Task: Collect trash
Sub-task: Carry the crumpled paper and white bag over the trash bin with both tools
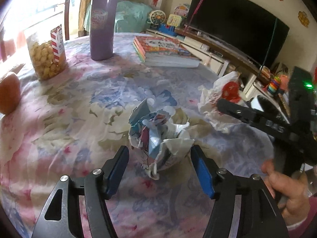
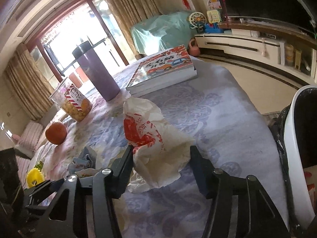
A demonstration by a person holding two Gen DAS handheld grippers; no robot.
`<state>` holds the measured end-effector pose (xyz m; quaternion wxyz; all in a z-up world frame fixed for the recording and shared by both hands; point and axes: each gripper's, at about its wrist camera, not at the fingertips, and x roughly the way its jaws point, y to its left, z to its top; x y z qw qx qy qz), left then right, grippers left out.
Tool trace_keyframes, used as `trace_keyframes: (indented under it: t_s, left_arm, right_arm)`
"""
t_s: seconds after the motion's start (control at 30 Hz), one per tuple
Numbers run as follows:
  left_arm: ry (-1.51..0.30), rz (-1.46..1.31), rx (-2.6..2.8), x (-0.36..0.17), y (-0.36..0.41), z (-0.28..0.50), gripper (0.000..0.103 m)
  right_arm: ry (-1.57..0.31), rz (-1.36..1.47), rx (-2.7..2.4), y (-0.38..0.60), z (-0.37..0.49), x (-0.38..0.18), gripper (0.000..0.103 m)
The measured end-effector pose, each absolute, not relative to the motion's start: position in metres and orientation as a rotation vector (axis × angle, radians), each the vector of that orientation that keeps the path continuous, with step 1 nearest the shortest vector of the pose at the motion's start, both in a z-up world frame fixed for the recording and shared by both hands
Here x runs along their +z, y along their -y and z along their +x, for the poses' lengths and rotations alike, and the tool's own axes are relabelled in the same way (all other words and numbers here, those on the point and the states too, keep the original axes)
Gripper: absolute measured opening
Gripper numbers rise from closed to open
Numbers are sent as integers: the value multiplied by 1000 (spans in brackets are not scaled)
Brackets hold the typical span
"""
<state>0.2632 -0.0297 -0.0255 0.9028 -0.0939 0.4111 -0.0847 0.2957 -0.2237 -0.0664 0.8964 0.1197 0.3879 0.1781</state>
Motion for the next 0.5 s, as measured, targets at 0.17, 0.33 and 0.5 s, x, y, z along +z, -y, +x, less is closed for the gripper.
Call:
trace_keyframes:
  t_s: [0.17, 0.33, 0.5]
  left_arm:
    - [-840, -179, -177, -27, 34, 267, 34]
    - [-835, -155, -173, -23, 40, 257, 27]
    - [-831, -158, -185, -16, 41, 241, 25]
  right_arm:
    - [-795, 263, 373, 230, 285, -65, 51]
    - [-789, 286, 373, 239, 268, -62, 51]
    - [-774, 303, 376, 248, 246, -54, 51]
